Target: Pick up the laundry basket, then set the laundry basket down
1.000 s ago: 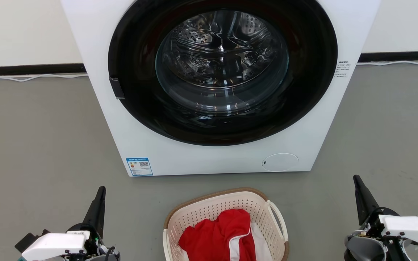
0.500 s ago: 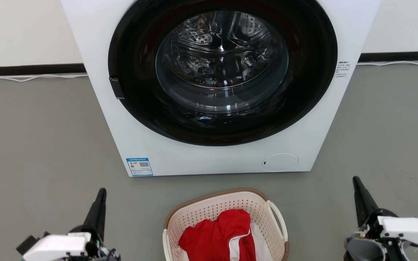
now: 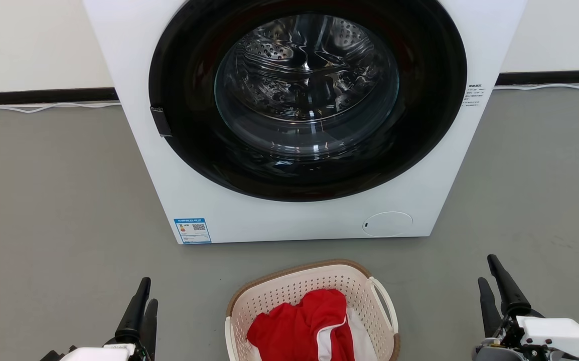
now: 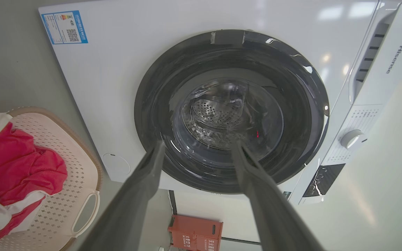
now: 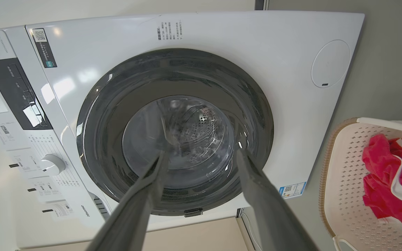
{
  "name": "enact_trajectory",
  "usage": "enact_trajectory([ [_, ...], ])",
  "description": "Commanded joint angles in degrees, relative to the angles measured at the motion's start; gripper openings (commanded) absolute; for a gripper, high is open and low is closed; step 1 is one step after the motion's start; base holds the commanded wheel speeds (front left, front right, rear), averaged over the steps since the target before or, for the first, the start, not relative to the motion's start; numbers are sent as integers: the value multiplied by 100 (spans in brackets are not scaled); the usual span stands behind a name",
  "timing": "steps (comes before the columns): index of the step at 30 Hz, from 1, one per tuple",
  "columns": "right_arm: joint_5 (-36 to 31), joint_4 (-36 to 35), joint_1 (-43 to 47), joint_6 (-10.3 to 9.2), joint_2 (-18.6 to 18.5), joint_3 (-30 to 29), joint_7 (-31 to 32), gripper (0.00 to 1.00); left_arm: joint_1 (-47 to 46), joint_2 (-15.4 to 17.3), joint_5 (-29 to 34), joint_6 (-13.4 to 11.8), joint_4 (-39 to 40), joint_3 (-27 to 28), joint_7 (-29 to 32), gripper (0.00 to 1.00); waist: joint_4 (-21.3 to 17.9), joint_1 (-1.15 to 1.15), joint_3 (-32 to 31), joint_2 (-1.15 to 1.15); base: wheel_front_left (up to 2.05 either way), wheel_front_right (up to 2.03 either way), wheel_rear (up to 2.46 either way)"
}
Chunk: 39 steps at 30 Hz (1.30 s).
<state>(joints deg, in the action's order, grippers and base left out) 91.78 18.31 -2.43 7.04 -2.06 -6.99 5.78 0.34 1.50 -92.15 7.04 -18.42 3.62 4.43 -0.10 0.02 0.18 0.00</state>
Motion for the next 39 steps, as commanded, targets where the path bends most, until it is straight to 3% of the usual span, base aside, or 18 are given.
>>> enact_trajectory([
  [1, -21, -222, -189, 5, -41, 38, -66, 100, -229, 29, 56, 5, 205, -10, -42, 100, -3, -2, 5, 0, 0, 0, 0],
  [21, -422, -554, -269, 12, -299, 480, -487, 100, -307, 48, 968, 12, 486, -181, -378, 100, -42, -2, 28, 0, 0, 0, 0],
  [39, -1964, -706, -402, 19, -623, 1001, -816, 100, -380, 66, 2674, -91, 633, -328, -681, 100, -77, -2, 32, 0, 0, 0, 0],
])
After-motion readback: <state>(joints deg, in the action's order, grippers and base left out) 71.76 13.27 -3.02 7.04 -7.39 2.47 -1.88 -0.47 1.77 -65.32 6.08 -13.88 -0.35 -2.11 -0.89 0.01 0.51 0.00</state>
